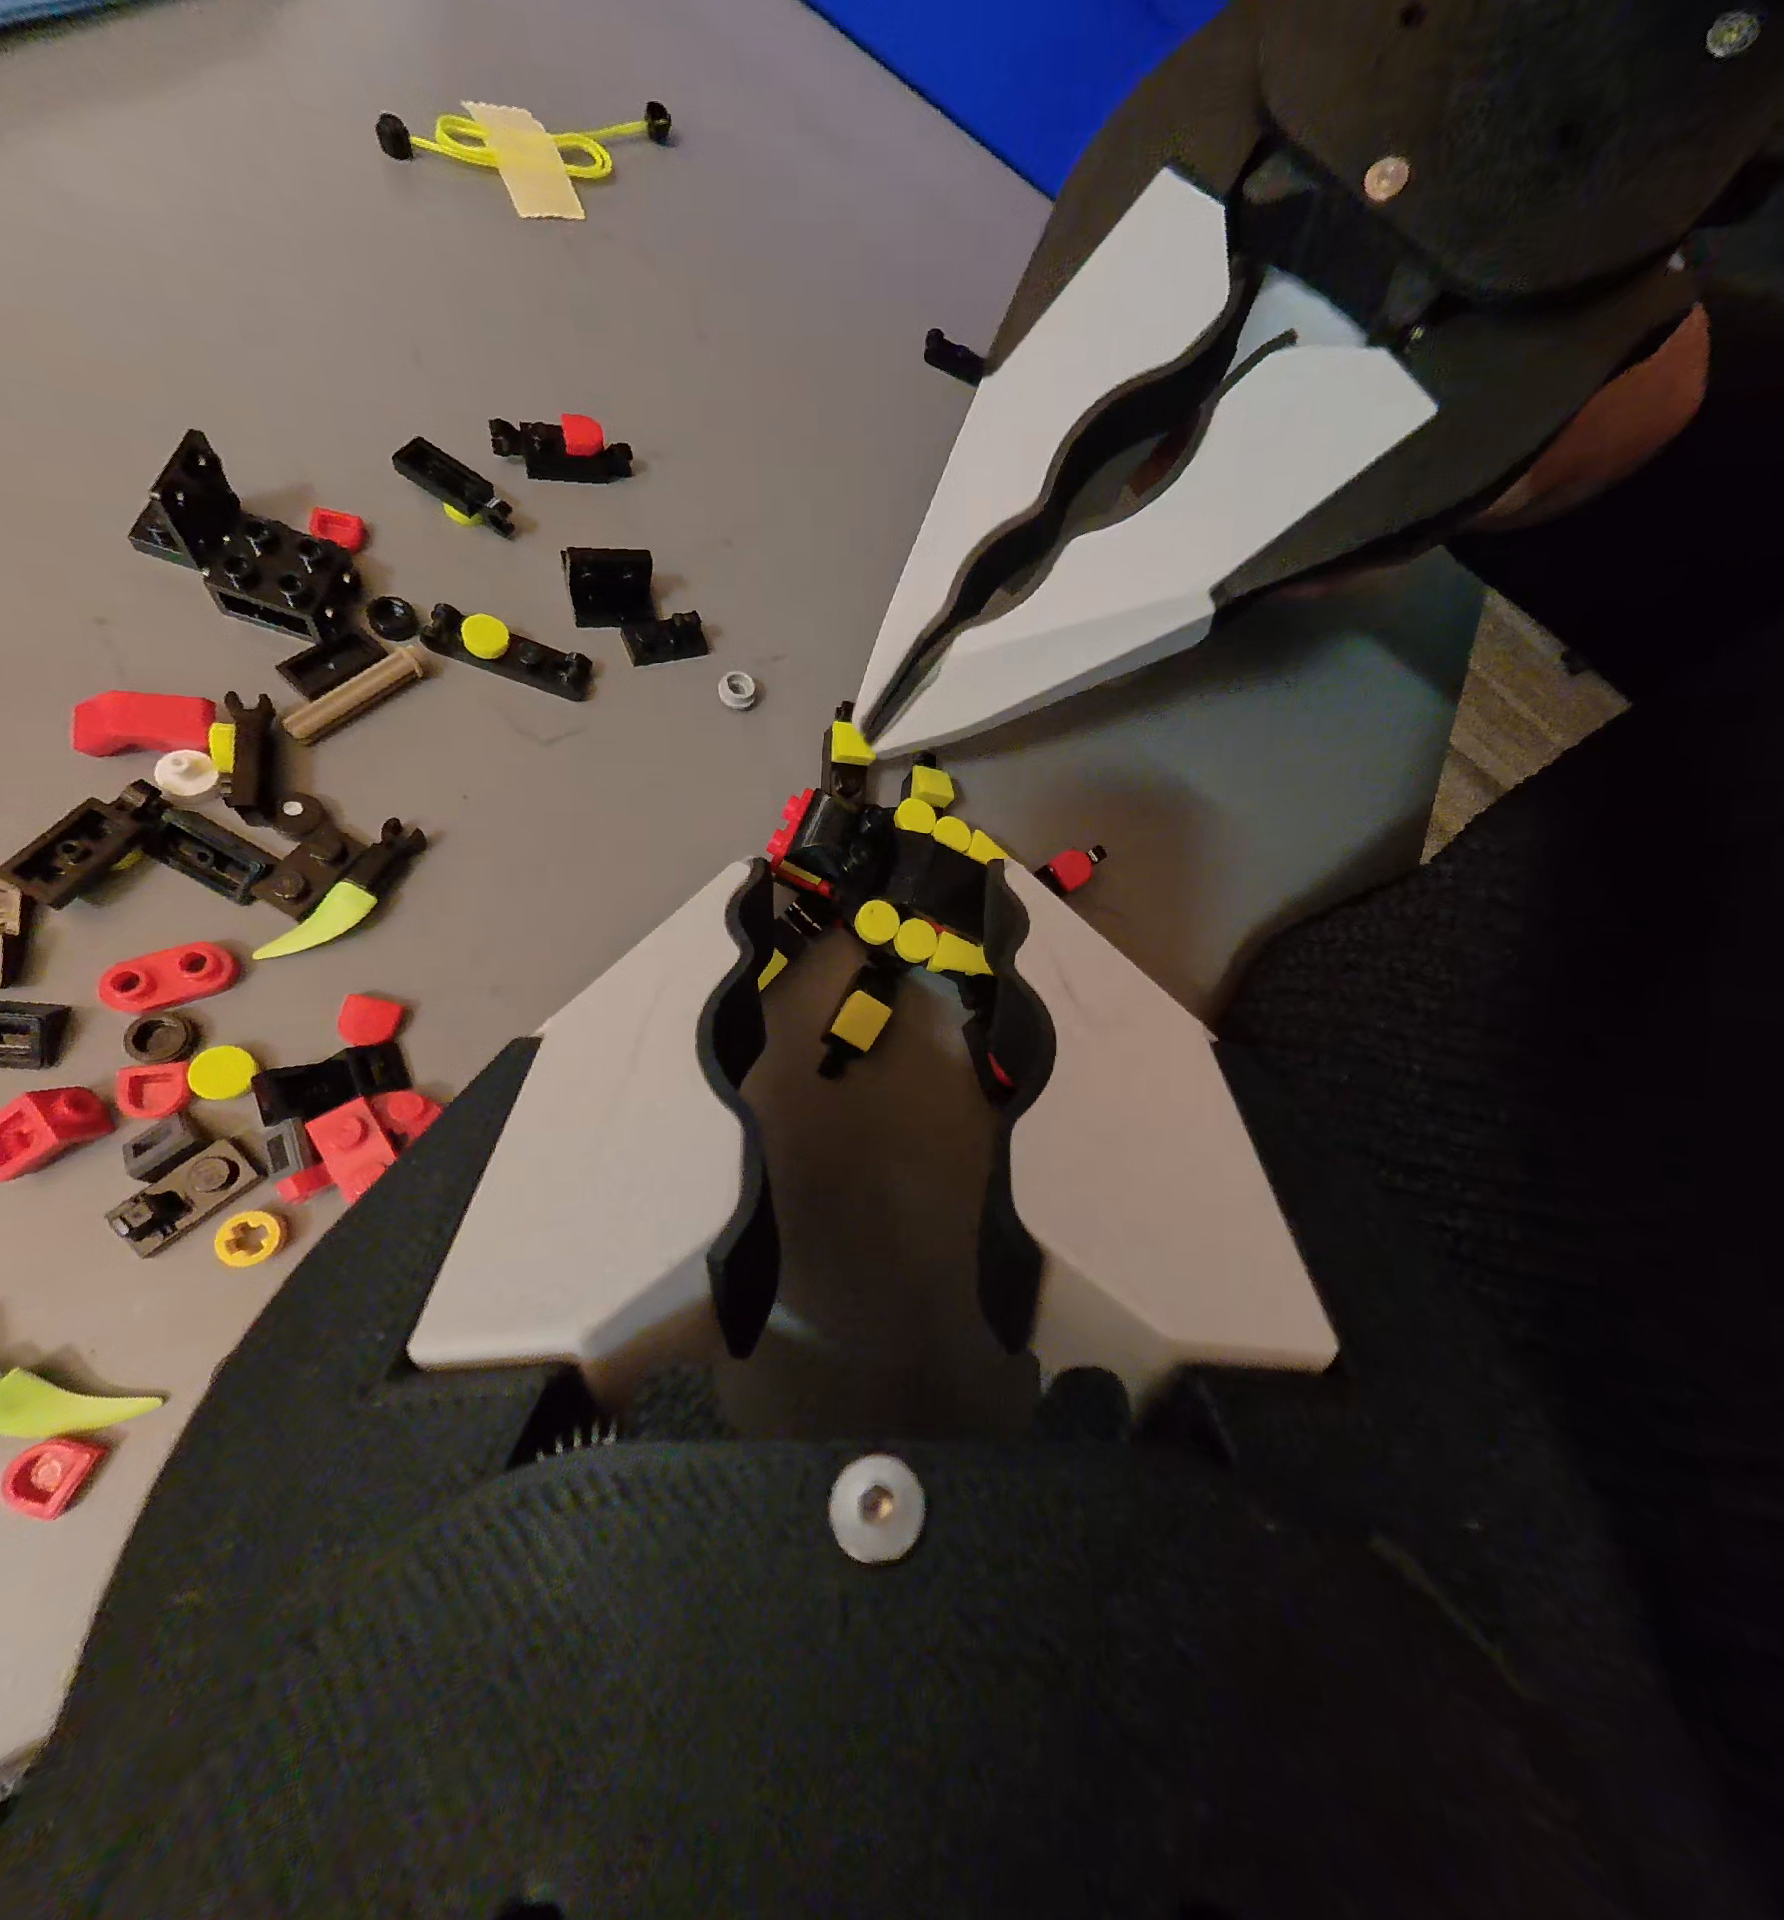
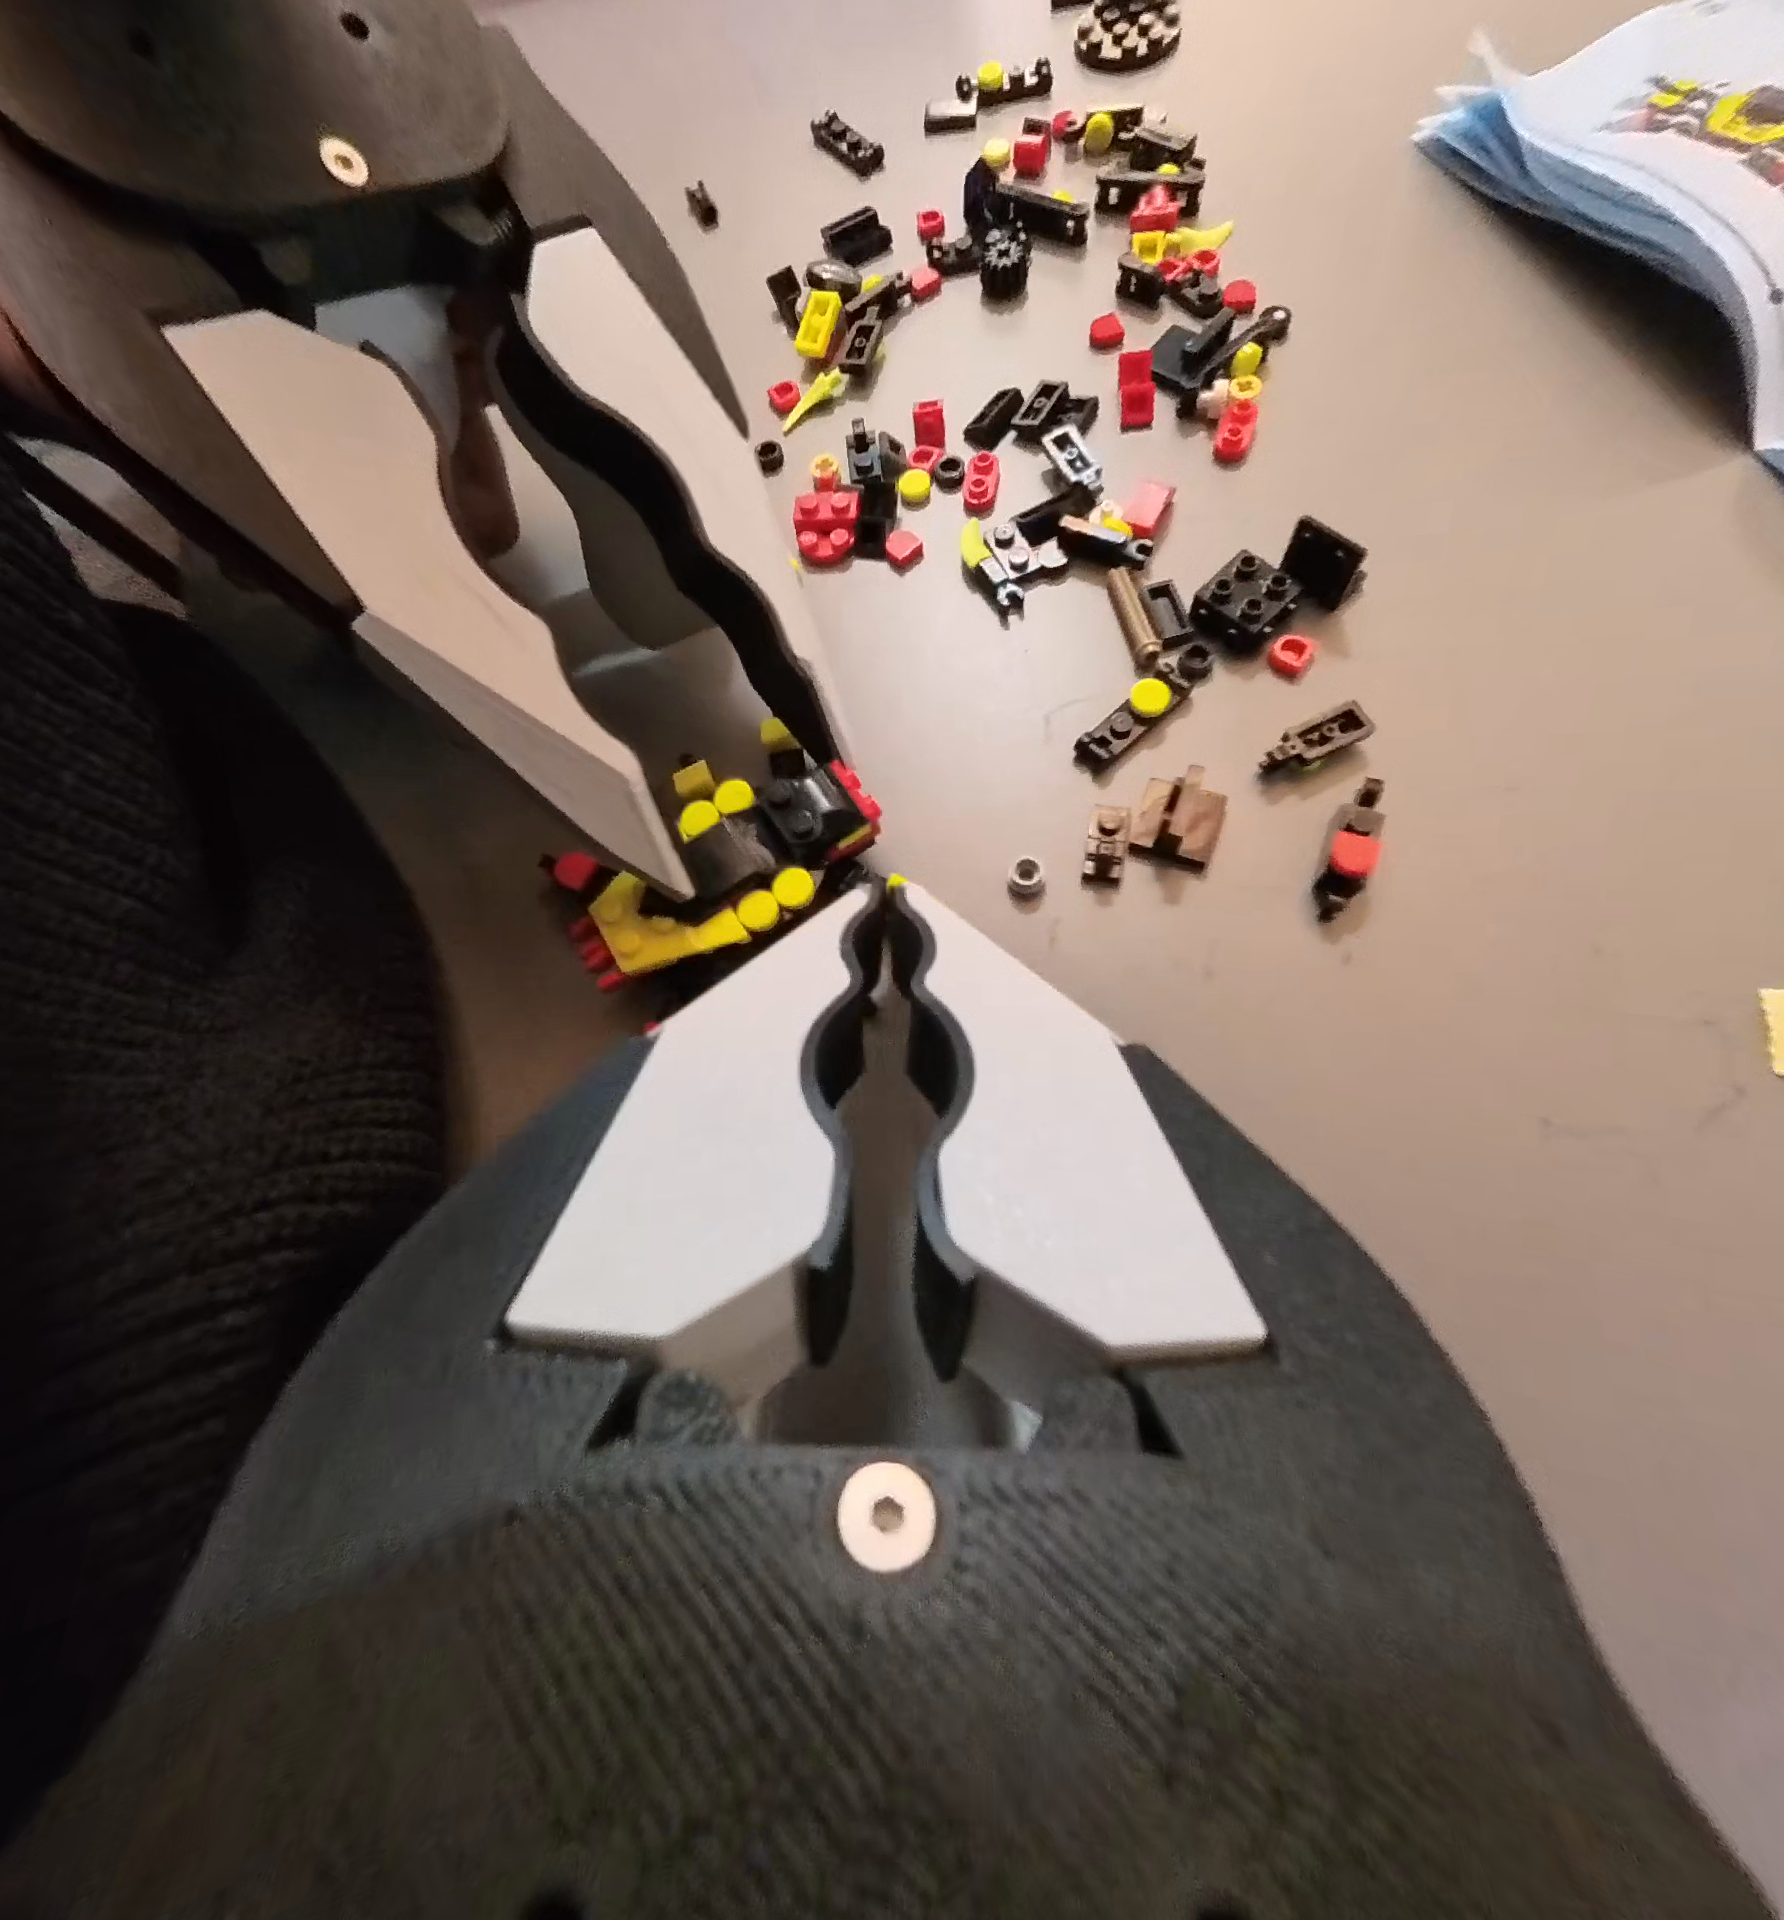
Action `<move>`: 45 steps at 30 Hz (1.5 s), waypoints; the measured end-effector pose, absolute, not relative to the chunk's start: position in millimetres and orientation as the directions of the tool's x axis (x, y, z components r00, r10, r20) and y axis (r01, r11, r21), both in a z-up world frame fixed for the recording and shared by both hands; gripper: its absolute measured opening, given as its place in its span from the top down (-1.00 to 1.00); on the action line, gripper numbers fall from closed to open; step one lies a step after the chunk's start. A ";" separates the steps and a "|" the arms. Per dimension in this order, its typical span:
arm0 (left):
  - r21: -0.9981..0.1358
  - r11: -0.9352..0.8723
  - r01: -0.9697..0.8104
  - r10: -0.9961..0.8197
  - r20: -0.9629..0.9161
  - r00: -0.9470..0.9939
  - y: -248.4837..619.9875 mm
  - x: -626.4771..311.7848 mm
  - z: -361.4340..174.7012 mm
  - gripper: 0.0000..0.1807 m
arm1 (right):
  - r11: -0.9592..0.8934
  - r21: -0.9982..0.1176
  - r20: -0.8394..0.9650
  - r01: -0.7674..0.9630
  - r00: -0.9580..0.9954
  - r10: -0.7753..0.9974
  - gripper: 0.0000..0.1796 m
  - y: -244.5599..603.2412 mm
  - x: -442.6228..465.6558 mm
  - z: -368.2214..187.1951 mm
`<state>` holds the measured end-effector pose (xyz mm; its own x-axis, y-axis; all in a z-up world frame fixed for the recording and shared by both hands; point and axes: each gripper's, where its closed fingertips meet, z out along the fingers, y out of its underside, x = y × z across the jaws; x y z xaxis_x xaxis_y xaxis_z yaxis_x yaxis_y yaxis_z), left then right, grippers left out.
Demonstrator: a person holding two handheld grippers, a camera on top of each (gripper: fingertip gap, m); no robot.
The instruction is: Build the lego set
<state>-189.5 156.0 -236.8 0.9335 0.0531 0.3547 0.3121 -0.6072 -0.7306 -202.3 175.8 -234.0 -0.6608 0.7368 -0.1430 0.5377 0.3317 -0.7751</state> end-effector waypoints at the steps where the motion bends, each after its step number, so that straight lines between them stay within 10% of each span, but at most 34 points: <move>1: -0.730 -0.607 0.314 0.054 0.357 0.933 155.9 -189.6 -236.9 0.54 | 0.342 -0.776 -0.130 0.531 -0.664 0.736 1.00 175.2 -202.3 -234.4; 45: -0.703 -0.606 0.372 0.081 0.411 0.908 153.7 -192.6 -238.2 0.50 | 0.255 -0.803 -0.163 0.540 -0.608 0.777 1.00 184.4 -210.7 -224.7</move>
<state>-192.6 153.7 -238.2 0.9081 0.0809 0.4108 0.3720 -0.6060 -0.7031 -210.7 184.4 -224.7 -0.6083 0.7769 -0.1626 0.5396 0.2545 -0.8025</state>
